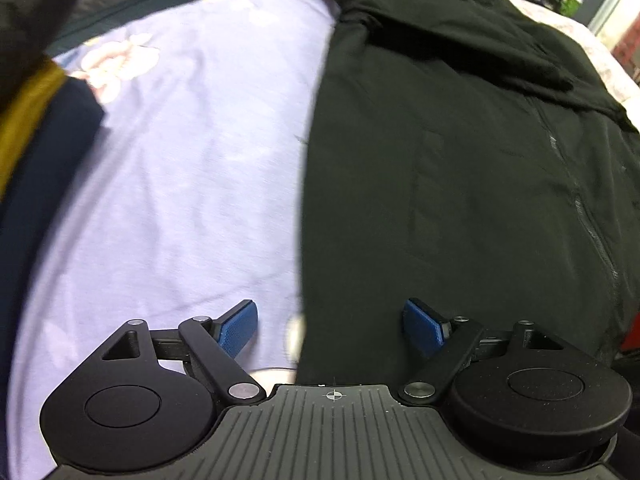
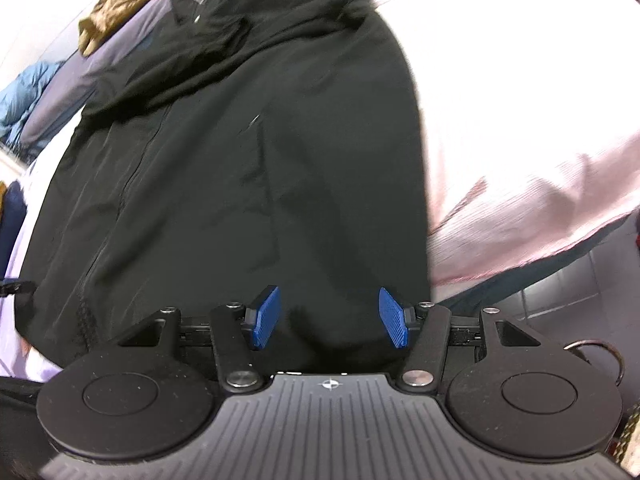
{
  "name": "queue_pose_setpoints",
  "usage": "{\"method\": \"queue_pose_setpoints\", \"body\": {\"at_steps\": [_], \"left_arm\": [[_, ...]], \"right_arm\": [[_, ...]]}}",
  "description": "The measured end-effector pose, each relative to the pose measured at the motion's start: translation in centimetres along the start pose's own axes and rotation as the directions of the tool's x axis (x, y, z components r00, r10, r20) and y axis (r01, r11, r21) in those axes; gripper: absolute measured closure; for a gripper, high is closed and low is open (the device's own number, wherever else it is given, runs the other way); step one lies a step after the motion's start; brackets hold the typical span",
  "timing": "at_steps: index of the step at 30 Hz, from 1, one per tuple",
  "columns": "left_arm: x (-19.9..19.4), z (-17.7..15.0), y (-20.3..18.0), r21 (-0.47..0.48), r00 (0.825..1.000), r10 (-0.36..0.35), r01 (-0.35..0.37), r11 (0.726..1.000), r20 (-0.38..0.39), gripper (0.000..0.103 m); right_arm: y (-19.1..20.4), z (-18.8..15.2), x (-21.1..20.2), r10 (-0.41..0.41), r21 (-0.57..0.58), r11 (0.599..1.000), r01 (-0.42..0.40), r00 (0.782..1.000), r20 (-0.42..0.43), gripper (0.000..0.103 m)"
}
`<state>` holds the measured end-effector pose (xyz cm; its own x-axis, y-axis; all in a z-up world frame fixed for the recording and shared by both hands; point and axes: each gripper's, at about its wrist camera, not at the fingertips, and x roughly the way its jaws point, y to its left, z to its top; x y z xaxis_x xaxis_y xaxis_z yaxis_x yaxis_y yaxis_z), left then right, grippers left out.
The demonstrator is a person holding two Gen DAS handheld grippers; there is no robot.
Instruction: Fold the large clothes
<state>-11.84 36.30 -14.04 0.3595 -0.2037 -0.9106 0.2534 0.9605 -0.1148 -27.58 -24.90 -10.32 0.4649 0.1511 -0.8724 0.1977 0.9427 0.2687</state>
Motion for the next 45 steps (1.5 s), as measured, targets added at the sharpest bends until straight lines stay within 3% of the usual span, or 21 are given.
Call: {"method": "queue_pose_setpoints", "body": {"at_steps": [4,9,12,16,19,21,24,25,27,33,39,45], "left_arm": [[-0.2,-0.1,1.7,-0.007,1.000,0.018,-0.018,1.000,-0.023,0.000],[1.5,-0.1,1.4,0.025,0.992,-0.055,0.058,0.998,-0.116,0.000],[1.9,0.0,0.3,0.088,0.990,-0.050,0.062,0.994,-0.130,0.000],[1.8,0.2,-0.3,0.093,0.982,-0.104,0.119,0.989,-0.155,0.000],[2.0,0.1,-0.9,0.120,0.976,-0.125,0.148,0.982,-0.178,0.000],[1.9,0.1,-1.4,0.128,0.976,-0.124,0.148,0.981,-0.177,0.000],[1.8,0.4,-1.5,0.091,0.975,-0.141,0.158,0.983,-0.173,0.021],[1.9,0.6,-1.3,0.081,0.974,-0.147,0.163,0.983,-0.170,0.036],[1.8,0.7,-1.3,0.072,0.972,-0.168,0.182,0.981,-0.163,0.049],[1.0,1.1,-0.6,0.053,0.967,-0.213,0.222,0.973,-0.139,0.062],[-2.2,3.2,0.1,0.019,0.956,-0.282,0.284,0.959,-0.075,0.064],[-3.9,8.0,1.0,-0.020,0.948,-0.315,0.316,0.948,0.043,0.065]], "right_arm": [[-2.3,-0.4,0.6,-0.019,0.021,1.000,0.019,1.000,-0.015,0.042],[-4.6,-1.7,1.1,0.067,0.042,0.997,-0.066,0.998,-0.013,0.041],[-5.2,-1.7,2.6,0.121,0.053,0.992,-0.119,0.992,-0.035,0.030],[-5.1,-2.1,3.9,0.145,0.020,0.989,-0.144,0.987,-0.071,0.030],[-4.6,-2.4,3.8,0.156,-0.008,0.987,-0.158,0.982,-0.101,0.048],[-4.5,-2.5,3.4,0.127,-0.026,0.991,-0.131,0.985,-0.114,0.090],[-4.9,-2.5,2.5,0.146,0.028,0.989,-0.143,0.982,-0.122,0.094],[-4.7,-2.4,2.2,0.140,0.026,0.990,-0.137,0.982,-0.128,0.094],[-3.9,-2.2,1.4,0.124,0.003,0.992,-0.125,0.983,-0.137,0.096],[-2.7,-0.9,-0.4,0.125,0.004,0.992,-0.126,0.981,-0.146,0.097],[-0.6,1.6,-3.1,0.224,0.010,0.975,-0.224,0.970,-0.090,0.098],[1.8,7.4,-4.8,0.392,0.044,0.918,-0.395,0.918,0.054,0.098]]}}
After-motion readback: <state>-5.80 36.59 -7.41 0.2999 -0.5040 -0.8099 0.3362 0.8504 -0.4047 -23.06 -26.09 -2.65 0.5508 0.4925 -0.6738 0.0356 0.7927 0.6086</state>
